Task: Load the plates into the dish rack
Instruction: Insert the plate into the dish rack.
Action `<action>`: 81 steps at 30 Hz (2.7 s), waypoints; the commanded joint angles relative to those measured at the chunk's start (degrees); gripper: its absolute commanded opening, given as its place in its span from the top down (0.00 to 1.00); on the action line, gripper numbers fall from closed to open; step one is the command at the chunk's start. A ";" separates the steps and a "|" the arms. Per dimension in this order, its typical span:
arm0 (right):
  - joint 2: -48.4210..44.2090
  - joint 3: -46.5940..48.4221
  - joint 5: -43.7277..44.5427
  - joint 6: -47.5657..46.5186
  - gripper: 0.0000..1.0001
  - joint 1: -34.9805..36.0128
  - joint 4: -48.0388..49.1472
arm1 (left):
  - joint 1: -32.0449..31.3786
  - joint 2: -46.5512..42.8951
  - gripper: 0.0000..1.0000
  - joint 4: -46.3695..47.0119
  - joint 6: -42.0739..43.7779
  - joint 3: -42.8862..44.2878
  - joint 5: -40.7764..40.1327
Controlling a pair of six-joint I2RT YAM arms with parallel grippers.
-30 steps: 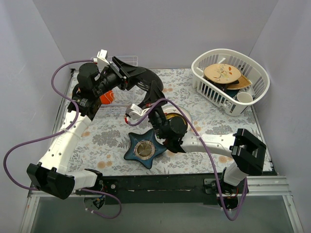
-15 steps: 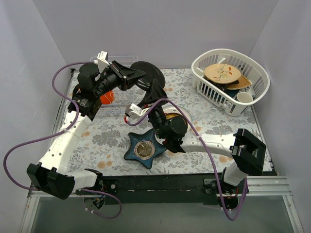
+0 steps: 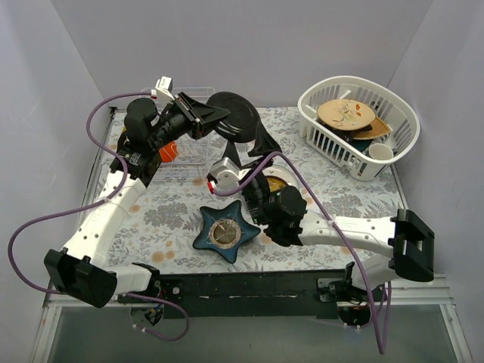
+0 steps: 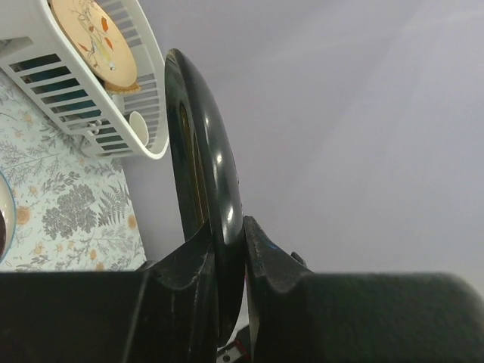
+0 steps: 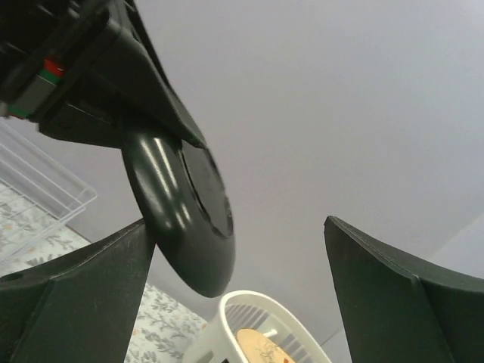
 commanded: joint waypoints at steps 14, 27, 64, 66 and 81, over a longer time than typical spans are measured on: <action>-17.31 13.16 -1.70 56.65 0.01 3.98 -59.93 | 15.65 11.38 1.00 -7.54 28.52 15.33 5.72; -20.40 11.93 -4.24 65.00 0.01 -1.02 -70.22 | 30.77 16.12 1.00 -6.04 49.97 13.50 16.71; -24.18 3.41 -10.84 76.35 0.01 -10.78 -77.17 | 36.50 31.76 1.00 6.55 57.16 -1.28 19.71; -24.45 3.05 -10.92 76.43 0.02 -11.13 -77.26 | 35.27 32.82 1.00 4.18 58.49 0.56 17.08; -23.74 3.75 -11.98 76.26 0.02 -12.37 -78.13 | 32.36 35.37 1.00 1.43 62.19 -0.39 9.68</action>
